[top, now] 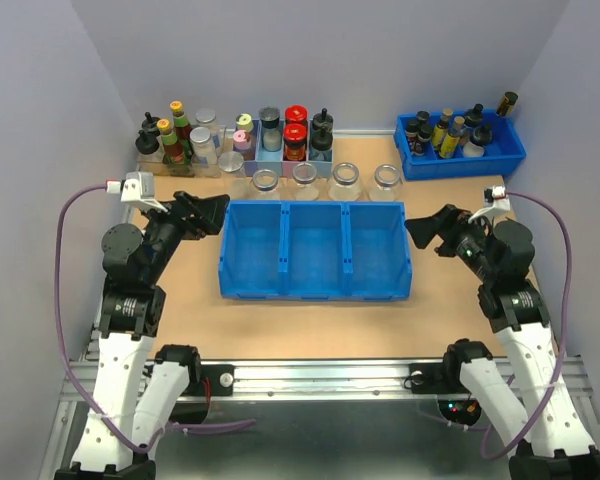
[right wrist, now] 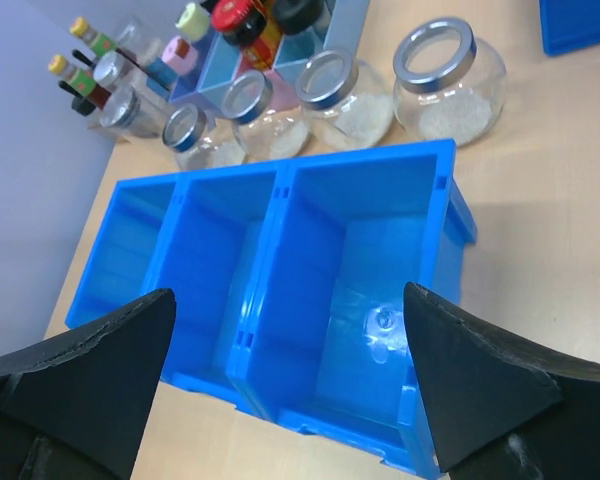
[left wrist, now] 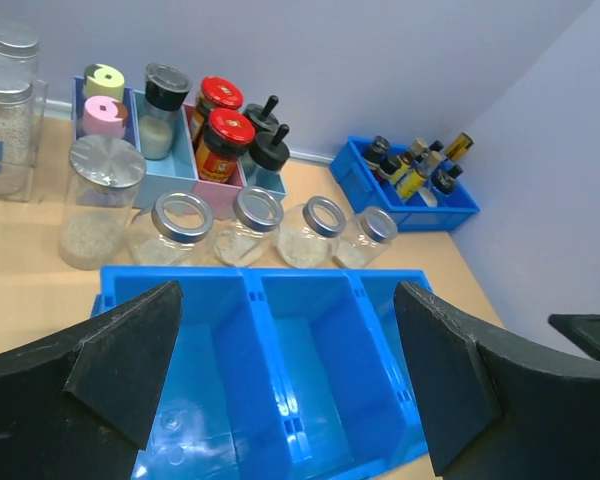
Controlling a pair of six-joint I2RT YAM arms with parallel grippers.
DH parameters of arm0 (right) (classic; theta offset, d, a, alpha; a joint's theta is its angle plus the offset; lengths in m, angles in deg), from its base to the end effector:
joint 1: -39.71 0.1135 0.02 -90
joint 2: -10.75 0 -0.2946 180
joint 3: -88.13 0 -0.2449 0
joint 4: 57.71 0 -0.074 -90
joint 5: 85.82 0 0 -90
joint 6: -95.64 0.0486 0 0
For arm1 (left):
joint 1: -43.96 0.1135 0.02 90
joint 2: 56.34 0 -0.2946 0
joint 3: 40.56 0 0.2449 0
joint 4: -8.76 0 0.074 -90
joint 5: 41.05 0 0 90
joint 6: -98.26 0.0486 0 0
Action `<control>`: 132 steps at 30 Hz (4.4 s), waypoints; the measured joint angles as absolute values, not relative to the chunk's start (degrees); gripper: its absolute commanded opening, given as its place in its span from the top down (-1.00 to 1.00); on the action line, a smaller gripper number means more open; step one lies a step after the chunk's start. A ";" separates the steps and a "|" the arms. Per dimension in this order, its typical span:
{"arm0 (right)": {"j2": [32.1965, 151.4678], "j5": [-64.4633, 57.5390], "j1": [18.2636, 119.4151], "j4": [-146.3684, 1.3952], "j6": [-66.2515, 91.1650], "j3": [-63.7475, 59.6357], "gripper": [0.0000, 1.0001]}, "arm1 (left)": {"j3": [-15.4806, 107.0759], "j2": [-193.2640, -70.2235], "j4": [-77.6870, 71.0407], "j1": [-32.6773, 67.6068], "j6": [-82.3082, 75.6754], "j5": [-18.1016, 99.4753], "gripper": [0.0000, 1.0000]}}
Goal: Organize the condiment bottles
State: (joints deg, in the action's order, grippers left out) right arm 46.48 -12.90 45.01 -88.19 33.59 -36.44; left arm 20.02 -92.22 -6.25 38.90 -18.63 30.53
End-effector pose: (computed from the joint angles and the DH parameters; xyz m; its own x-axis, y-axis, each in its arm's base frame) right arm 0.1279 0.0262 0.3456 -0.3406 0.4184 -0.8420 -0.2445 0.8253 0.5090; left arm 0.1204 -0.0261 0.4087 -0.0286 -0.4283 -0.9032 0.4272 0.8117 -0.3984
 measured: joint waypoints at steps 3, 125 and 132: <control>47.55 -12.97 45.01 -89.56 33.98 -36.19 -1.00 | 20.02 -91.04 -6.64 38.90 -19.83 29.44 -0.97; 87.87 3.21 54.67 -106.61 25.74 3.83 0.99 | 13.33 -81.35 -14.22 38.90 -17.50 20.50 -0.97; 87.26 0.85 61.93 -108.82 29.26 -3.74 0.99 | 13.33 -81.35 -13.92 38.90 -17.54 20.50 -0.97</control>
State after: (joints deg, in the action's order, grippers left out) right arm 87.26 0.85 61.93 -108.82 29.26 -3.74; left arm 13.33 -81.35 -13.92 38.90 -17.54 20.50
